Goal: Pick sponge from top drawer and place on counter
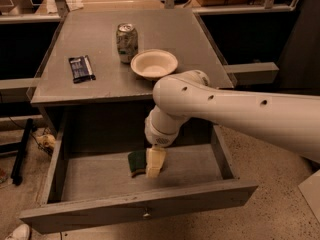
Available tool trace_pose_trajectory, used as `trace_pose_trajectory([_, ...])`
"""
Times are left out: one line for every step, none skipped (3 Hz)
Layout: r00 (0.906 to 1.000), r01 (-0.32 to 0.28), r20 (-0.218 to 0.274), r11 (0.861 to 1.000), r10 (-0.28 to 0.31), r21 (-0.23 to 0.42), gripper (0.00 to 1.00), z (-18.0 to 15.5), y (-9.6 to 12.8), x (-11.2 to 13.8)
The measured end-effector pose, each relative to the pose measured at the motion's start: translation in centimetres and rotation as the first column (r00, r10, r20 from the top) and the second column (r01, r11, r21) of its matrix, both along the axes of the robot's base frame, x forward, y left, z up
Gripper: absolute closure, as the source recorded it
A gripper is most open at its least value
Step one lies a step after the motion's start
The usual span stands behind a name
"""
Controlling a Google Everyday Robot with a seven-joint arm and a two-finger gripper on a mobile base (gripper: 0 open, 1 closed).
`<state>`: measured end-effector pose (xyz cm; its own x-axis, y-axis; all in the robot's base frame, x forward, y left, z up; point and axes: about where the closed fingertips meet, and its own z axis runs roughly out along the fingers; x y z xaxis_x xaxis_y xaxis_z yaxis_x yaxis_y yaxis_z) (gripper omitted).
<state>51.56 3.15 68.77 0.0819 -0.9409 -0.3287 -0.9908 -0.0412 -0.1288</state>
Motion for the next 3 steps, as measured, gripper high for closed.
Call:
trace_pose_trajectory([0.9999,0.002,-0.015,1.000,-0.002,0.016,0.00,-1.7,0.5,0.1])
trace_pose_trajectory([0.9998,-0.008,-0.017,1.000,0.008,0.018,0.00,-2.8,0.9,0.7])
trace_pose_trajectory([0.9996,-0.011,-0.025,1.000,0.012,0.024,0.00,-4.0,1.2,1.0])
